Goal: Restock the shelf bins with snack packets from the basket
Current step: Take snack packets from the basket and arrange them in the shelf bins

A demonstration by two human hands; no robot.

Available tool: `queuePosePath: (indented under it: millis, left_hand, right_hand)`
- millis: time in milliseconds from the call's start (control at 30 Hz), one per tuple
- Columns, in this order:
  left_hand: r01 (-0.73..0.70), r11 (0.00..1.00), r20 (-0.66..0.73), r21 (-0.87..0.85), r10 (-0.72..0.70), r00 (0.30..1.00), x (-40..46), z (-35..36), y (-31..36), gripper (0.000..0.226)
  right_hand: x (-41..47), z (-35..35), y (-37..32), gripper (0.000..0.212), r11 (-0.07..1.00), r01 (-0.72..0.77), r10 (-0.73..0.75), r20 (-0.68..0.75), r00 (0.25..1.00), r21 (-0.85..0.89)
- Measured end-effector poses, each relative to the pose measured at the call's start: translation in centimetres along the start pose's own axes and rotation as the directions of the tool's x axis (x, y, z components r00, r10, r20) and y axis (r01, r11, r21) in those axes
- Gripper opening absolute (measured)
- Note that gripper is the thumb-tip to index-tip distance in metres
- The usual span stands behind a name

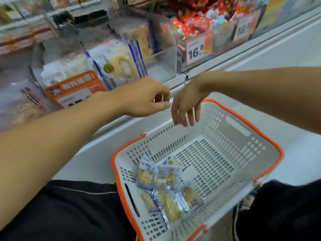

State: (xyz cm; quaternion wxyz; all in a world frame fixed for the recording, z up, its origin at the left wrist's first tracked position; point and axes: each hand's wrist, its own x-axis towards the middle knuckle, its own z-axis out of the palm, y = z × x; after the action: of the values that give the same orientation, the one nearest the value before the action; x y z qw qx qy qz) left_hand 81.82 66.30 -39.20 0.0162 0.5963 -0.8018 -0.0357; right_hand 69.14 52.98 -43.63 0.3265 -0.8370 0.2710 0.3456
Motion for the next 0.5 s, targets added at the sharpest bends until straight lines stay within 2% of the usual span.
queuePosePath:
  millis: [33, 67, 100, 167, 233, 267, 333, 367, 433, 467, 500]
  left_hand:
    - [0.021, 1.000, 0.249, 0.003, -0.021, 0.968, 0.1, 1.5, 0.4, 0.021]
    - [0.050, 0.998, 0.450, 0.022, -0.055, 0.892, 0.2, 3.0, 0.8, 0.024]
    - [0.078, 0.996, 0.591, 0.042, -0.088, 0.802, 0.1, 4.4, 1.3, 0.030]
    - [0.107, 0.990, 0.726, 0.091, -0.140, 0.673, 0.3, 6.7, 2.1, 0.040]
    - [0.107, 0.988, 0.757, 0.109, -0.152, 0.636, 0.6, 8.0, 2.5, 0.045]
    - [0.102, 0.989, 0.754, 0.106, -0.146, 0.640, 0.9, 8.3, 2.5, 0.046]
    - [0.095, 0.991, 0.732, 0.095, -0.134, 0.668, 1.2, 8.2, 2.5, 0.047]
    - [0.100, 0.991, 0.721, 0.089, -0.133, 0.680, 1.2, 8.0, 2.5, 0.047]
    - [0.102, 0.991, 0.710, 0.091, -0.137, 0.691, 1.1, 7.7, 2.4, 0.048]
    - [0.103, 0.990, 0.712, 0.097, -0.141, 0.688, 1.0, 7.5, 2.1, 0.048]
    - [0.103, 0.989, 0.713, 0.106, -0.148, 0.685, 0.9, 7.4, 2.0, 0.048]
  right_hand:
    - [3.3, 3.5, 1.3, 0.034, 0.997, -0.071, 0.074, 0.079, 0.994, -0.039]
    - [6.2, 7.3, 2.4, 0.048, 0.988, -0.136, 0.144, 0.130, 0.981, -0.074]
    - [8.6, 11.0, 3.5, 0.062, 0.978, -0.190, 0.201, 0.155, 0.967, -0.081]
    - [11.7, 17.2, 5.3, 0.084, 0.967, -0.254, 0.253, 0.116, 0.960, -0.003]
    - [13.2, 22.1, 6.0, 0.091, 0.963, -0.258, 0.254, 0.062, 0.965, 0.073]
    - [14.0, 24.2, 6.0, 0.088, 0.958, -0.264, 0.258, 0.067, 0.964, 0.113]
    - [15.4, 27.4, 5.6, 0.073, 0.902, -0.308, 0.293, 0.094, 0.951, 0.302]
    - [15.9, 28.1, 5.3, 0.063, 0.841, -0.316, 0.321, 0.066, 0.945, 0.438]
    - [17.2, 28.5, 4.7, 0.052, 0.649, -0.306, 0.435, -0.010, 0.900, 0.697]
    - [17.4, 28.1, 4.3, 0.046, 0.572, -0.291, 0.479, -0.024, 0.878, 0.767]
    - [17.5, 27.4, 4.1, 0.039, 0.555, -0.277, 0.491, -0.041, 0.870, 0.784]
